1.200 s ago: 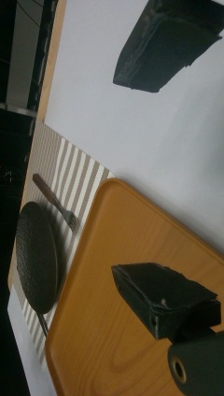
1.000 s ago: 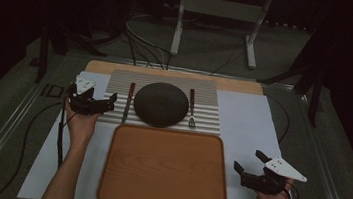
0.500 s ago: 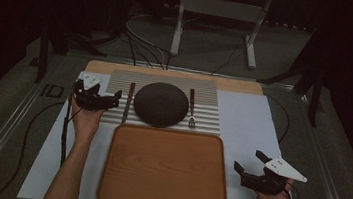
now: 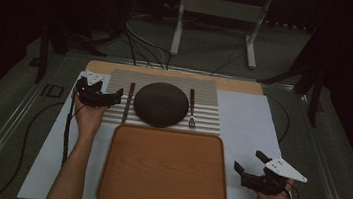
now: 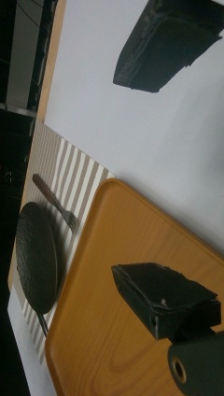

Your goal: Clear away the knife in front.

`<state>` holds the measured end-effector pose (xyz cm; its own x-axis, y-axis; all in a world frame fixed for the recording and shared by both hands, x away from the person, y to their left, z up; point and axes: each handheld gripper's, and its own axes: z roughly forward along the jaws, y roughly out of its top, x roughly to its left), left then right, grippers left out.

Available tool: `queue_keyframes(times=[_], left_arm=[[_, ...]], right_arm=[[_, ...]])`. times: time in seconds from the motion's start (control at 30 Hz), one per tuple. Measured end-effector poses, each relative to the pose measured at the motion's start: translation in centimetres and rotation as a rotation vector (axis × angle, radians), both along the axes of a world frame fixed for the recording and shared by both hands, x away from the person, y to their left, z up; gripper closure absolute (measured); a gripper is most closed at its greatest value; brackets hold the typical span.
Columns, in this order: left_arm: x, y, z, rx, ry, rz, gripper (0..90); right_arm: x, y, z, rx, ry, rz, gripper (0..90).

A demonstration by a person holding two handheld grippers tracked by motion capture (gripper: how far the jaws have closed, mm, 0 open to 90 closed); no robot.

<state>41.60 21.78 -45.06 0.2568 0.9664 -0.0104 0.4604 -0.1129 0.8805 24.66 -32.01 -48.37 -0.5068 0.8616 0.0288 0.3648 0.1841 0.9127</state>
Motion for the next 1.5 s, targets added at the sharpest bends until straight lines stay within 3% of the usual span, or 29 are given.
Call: queue_keyframes(times=[0.57,0.83,1.0,1.2,1.5], left_arm=[[2.5,-1.8,-1.3,0.031,0.053,-0.012,0.2],[3.3,-2.1,-1.8,0.021,0.06,0.005,0.7],[3.6,-2.6,-2.1,0.036,0.078,0.017,3.4],[4.3,-3.1,-3.1,0.032,0.127,0.023,5.9],[5.2,-3.6,-4.2,0.023,0.228,0.08,17.1]], right_arm=[[0.2,0.1,0.0,0.009,0.002,0.009,8.3],[0.2,0.1,0.0,0.009,0.002,0.009,8.3],[0.2,0.2,0.0,0.011,0.004,0.013,8.3],[0.3,0.2,0.0,0.011,0.005,0.016,8.3],[0.3,0.3,0.0,0.017,0.01,0.024,8.3]])
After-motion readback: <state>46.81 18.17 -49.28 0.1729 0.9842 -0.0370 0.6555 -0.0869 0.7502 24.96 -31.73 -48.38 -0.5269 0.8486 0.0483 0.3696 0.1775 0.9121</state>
